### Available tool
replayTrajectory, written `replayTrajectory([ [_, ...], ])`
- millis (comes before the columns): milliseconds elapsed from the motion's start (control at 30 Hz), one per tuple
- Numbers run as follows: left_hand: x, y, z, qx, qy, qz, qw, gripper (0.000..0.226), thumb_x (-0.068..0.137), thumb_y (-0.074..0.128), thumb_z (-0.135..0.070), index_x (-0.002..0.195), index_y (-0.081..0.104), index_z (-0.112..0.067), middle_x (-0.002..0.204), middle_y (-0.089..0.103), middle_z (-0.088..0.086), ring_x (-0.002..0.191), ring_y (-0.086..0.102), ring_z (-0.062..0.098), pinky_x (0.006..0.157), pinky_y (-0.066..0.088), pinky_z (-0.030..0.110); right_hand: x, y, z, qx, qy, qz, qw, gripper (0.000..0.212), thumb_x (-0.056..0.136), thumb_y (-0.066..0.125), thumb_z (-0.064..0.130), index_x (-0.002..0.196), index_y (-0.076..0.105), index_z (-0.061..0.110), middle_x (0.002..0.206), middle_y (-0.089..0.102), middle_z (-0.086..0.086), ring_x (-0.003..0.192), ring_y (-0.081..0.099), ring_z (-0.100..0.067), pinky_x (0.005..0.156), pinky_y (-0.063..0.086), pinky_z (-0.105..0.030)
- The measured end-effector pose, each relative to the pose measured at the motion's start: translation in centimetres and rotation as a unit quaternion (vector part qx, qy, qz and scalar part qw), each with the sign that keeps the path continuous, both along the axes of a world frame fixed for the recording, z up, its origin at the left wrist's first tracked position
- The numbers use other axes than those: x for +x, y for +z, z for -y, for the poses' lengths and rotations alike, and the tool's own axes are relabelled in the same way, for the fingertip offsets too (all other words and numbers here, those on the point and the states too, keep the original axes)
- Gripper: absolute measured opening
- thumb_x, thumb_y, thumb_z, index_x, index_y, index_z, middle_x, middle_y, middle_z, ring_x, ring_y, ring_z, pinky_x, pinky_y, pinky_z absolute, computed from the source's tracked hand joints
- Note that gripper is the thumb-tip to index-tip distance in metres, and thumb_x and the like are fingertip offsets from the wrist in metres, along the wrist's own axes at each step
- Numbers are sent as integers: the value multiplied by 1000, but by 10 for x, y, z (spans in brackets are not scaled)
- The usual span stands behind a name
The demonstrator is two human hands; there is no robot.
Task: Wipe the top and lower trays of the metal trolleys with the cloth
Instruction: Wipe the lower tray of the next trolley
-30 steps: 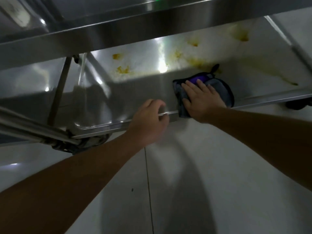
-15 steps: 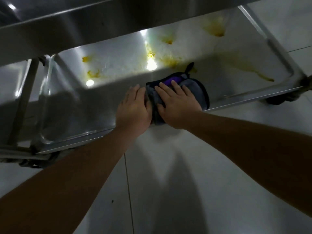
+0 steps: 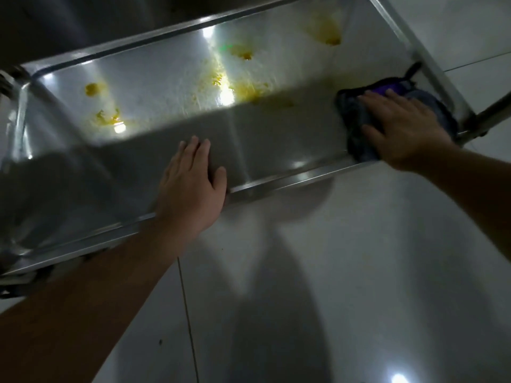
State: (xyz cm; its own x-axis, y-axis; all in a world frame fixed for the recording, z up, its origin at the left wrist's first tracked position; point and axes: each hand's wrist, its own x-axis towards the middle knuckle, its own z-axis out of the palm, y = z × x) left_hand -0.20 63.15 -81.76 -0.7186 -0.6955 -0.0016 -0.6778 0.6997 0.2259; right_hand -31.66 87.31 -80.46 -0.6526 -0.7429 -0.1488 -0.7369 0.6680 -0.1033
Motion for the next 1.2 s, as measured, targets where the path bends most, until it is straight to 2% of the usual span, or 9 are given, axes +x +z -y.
replayTrajectory([
  [200,-1,-1,-2,-3,-4,-2,1000,65,109,36,-47,167,27,-18,176,18,3,163,10,21,131,10,40,-32,-7,8,-10,-177,25,984,80,94,16,66,164,8,29,173,10,5,159,6,-30,126,8,-54],
  [333,0,-5,-1,-14,-16,3,1000,67,109,33,-48,167,27,-15,176,19,5,163,11,24,131,9,40,0,-11,60,-39,-194,38,980,79,96,17,66,165,9,26,173,8,5,159,5,-33,125,6,-55],
  [433,-1,-5,-2,-15,-12,-1,1000,69,108,25,-50,166,28,-14,175,20,6,163,12,25,131,8,38,53,-5,119,-58,-112,33,992,76,97,25,60,164,19,24,172,17,3,157,12,-33,124,12,-53],
  [500,-2,-5,-3,-6,-13,-7,1000,70,107,22,-50,165,30,-13,174,22,8,162,13,25,131,9,39,100,-2,159,-70,10,20,997,70,99,31,55,162,26,25,170,26,2,155,20,-32,122,17,-50],
  [600,1,-5,-1,3,-18,-14,1000,63,110,26,-42,165,29,-10,173,25,11,162,15,26,131,12,40,150,-1,197,-49,175,16,983,61,106,20,52,163,22,30,171,21,11,158,14,-25,125,14,-49],
  [733,2,-3,0,1,-14,-22,1000,62,110,28,-39,163,33,-9,172,27,10,161,18,26,130,15,42,125,0,188,-56,203,19,977,58,108,18,52,162,25,34,170,23,13,158,15,-18,125,13,-47],
  [967,4,-4,1,-9,-14,-29,999,65,107,26,-45,163,35,-13,172,28,7,161,19,23,129,14,39,-45,5,61,-57,-75,-12,995,52,106,32,43,155,35,25,162,38,-12,147,35,-35,121,25,-54],
  [1100,2,-4,-2,-13,-1,-28,1000,62,108,32,-43,162,35,-12,172,28,8,161,19,24,130,15,41,-73,0,17,-17,-137,19,990,67,103,19,54,163,15,24,172,14,-3,159,10,-27,127,6,-51],
  [1200,1,-2,-4,-7,3,-23,1000,59,111,38,-38,162,35,-10,173,27,8,162,17,25,131,14,41,-46,-1,33,-21,-205,43,978,68,105,22,52,165,10,22,174,7,0,159,3,-30,127,5,-53],
])
